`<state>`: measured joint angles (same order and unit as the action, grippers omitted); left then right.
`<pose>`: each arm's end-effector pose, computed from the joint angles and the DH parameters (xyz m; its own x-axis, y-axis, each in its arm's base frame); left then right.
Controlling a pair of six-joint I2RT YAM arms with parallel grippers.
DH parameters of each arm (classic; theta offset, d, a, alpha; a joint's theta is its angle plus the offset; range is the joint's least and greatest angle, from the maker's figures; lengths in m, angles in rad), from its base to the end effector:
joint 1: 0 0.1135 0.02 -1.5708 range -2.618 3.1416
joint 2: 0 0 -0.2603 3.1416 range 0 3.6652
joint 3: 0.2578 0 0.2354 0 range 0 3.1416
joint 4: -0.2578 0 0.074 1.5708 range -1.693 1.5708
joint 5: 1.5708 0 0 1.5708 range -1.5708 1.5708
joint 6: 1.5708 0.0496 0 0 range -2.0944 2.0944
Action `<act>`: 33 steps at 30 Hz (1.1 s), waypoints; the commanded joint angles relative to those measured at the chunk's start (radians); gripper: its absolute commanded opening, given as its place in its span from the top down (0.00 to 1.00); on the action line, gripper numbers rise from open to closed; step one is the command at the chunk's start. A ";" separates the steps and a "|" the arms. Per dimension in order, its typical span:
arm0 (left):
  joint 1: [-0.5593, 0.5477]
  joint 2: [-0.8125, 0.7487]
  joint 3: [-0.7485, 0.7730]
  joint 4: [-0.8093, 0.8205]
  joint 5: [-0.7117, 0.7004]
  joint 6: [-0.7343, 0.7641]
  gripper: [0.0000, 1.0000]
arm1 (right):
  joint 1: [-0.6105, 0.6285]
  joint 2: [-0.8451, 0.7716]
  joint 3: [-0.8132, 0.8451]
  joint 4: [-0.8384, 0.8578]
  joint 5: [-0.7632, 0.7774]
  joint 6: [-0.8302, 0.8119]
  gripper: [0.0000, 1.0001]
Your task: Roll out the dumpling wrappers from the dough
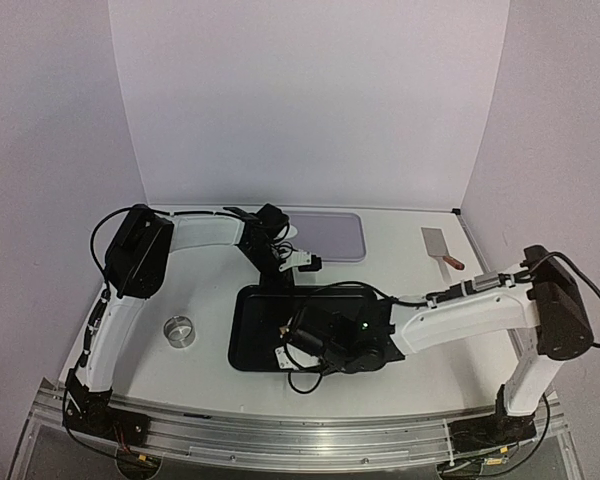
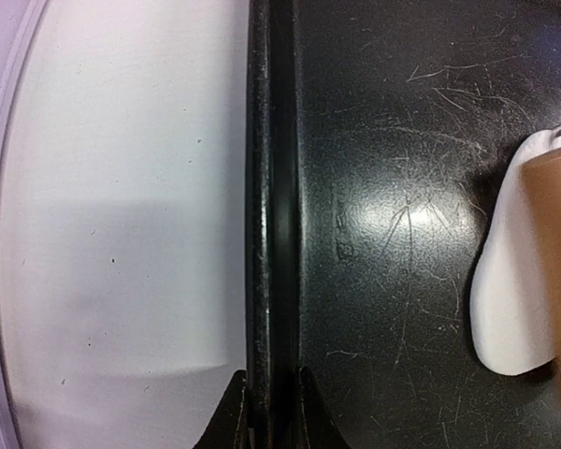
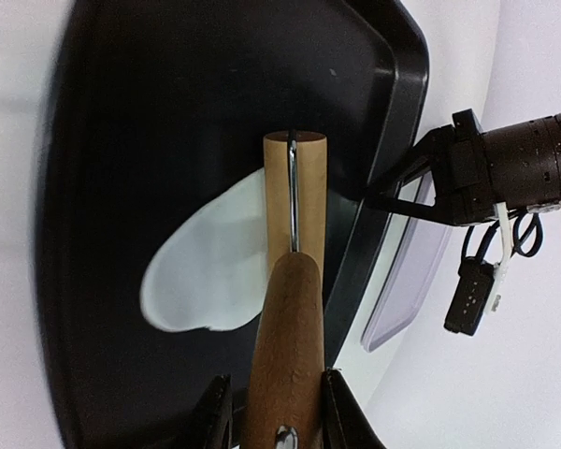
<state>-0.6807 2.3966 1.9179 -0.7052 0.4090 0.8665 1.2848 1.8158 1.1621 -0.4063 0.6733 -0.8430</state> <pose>0.3654 -0.3213 0.1277 0.0629 0.8488 -0.5250 0.9978 -0.0436 0.0491 0.1300 0.3323 0.1769 0.3321 -0.9398 0.0809 -0.6255 -0.2836 -0.7269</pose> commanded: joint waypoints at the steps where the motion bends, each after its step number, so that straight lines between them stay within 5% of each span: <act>1: -0.002 0.028 -0.009 -0.008 -0.106 0.068 1.00 | -0.119 0.171 -0.018 -0.265 -0.179 -0.070 1.00; 11: -0.001 0.034 0.008 -0.008 -0.103 0.074 1.00 | -0.009 -0.077 -0.284 -0.405 -0.184 0.083 1.00; 22: 0.000 0.020 -0.012 -0.014 -0.106 0.088 1.00 | -0.114 0.138 -0.074 -0.264 -0.134 -0.133 1.00; 33: 0.002 0.026 -0.003 -0.008 -0.105 0.094 1.00 | 0.085 -0.020 -0.274 -0.411 -0.155 0.125 1.00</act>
<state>-0.6888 2.3966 1.9179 -0.6983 0.4152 0.8677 1.3122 1.7167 1.0010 -0.3508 0.7397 -0.8014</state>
